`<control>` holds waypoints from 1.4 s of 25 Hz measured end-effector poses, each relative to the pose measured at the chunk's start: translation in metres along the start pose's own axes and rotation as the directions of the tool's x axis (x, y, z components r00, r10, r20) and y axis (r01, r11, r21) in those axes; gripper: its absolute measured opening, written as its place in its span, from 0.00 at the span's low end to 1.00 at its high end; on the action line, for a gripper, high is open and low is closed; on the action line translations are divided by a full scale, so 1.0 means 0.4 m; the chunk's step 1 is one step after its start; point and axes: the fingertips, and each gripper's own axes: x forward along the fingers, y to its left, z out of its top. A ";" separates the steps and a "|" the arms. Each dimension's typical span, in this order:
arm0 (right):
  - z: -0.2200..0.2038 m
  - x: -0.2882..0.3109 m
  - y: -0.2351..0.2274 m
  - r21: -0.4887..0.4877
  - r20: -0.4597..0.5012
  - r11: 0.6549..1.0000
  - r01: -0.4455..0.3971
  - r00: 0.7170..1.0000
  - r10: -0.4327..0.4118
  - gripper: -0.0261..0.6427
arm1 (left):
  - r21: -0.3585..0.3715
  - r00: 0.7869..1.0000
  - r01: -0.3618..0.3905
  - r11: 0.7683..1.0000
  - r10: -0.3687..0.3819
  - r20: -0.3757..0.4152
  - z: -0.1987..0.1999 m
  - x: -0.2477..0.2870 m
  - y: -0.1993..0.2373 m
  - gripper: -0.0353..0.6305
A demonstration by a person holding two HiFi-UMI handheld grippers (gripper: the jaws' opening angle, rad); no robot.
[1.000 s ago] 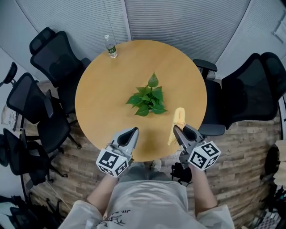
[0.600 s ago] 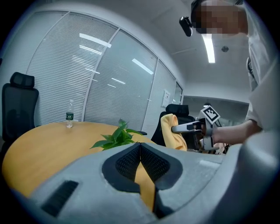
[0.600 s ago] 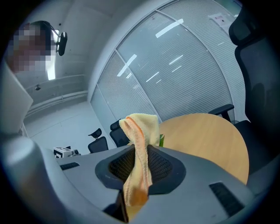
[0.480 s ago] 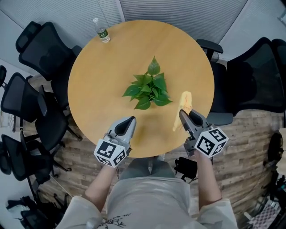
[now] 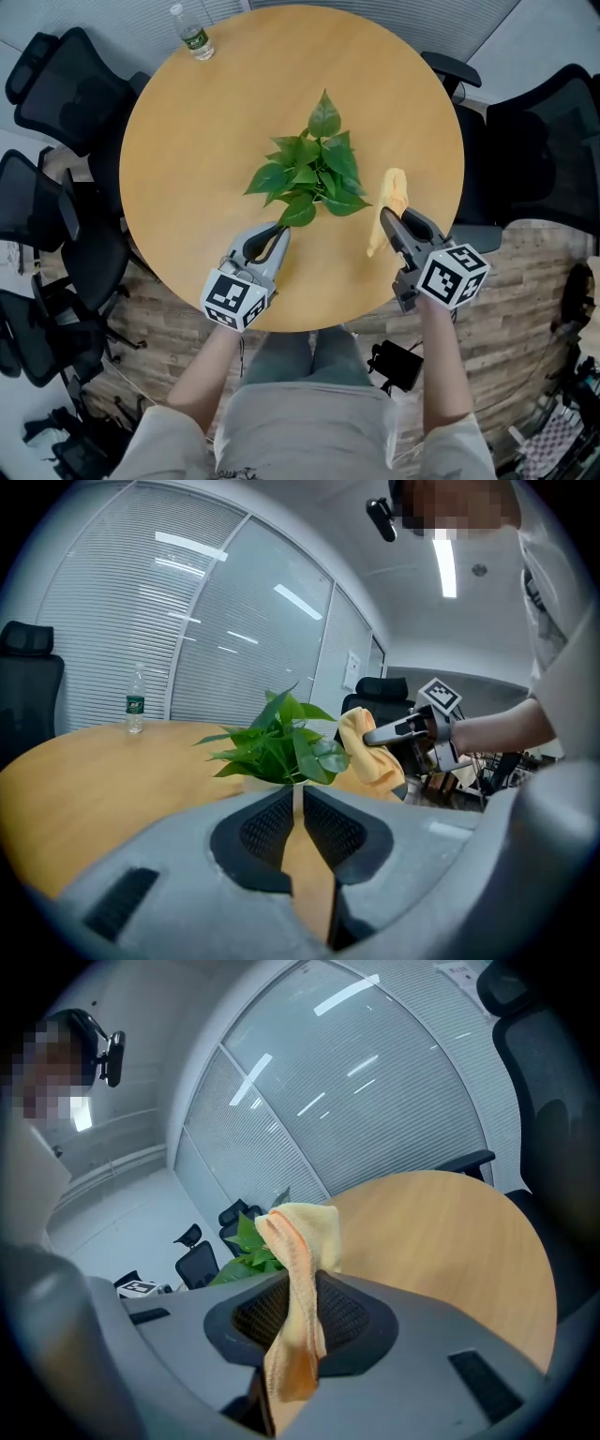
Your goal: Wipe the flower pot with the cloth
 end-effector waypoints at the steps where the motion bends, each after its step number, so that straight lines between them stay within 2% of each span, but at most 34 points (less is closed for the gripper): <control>1: -0.005 0.011 -0.015 0.016 -0.009 1.000 0.007 1.000 -0.007 0.15 | 0.003 1.000 0.009 1.000 -0.009 -0.005 -0.009 0.014 0.005 0.13; 3: -0.013 0.036 -0.041 0.043 -0.026 0.999 0.012 1.000 -0.011 0.15 | 0.009 0.999 0.031 0.999 -0.031 -0.018 -0.027 0.044 0.011 0.25; 5: -0.022 0.066 -0.059 0.057 -0.042 0.998 0.010 0.999 -0.007 0.15 | 0.016 0.998 0.053 0.998 -0.053 -0.027 -0.041 0.069 0.016 0.33; 10: -0.044 0.128 -0.096 0.056 -0.099 0.998 0.006 0.995 0.000 0.15 | 0.053 0.997 0.073 0.996 -0.071 -0.027 -0.057 0.129 0.034 0.47; 13: -0.058 0.156 -0.109 0.056 -0.139 0.998 -0.012 0.990 0.020 0.15 | 0.070 0.996 0.081 0.994 -0.078 -0.034 -0.066 0.163 0.048 0.52; 19: -0.084 0.206 -0.128 0.063 -0.217 0.997 -0.042 0.975 0.054 0.15 | 0.119 0.995 0.098 0.988 -0.094 -0.037 -0.076 0.217 0.066 0.58; 25: -0.088 0.238 -0.152 0.078 -0.246 0.995 -0.056 0.967 0.074 0.15 | 0.166 0.994 0.103 0.981 -0.098 -0.037 -0.092 0.243 0.087 0.60; 31: -0.093 0.274 -0.148 0.077 -0.272 0.992 -0.095 0.956 0.113 0.15 | 0.166 0.992 0.124 0.978 -0.122 -0.017 -0.086 0.258 0.103 0.59; 35: -0.100 0.296 -0.123 0.060 -0.320 0.987 -0.148 0.934 0.159 0.15 | 0.156 0.990 0.138 0.978 -0.136 -0.026 -0.090 0.253 0.106 0.59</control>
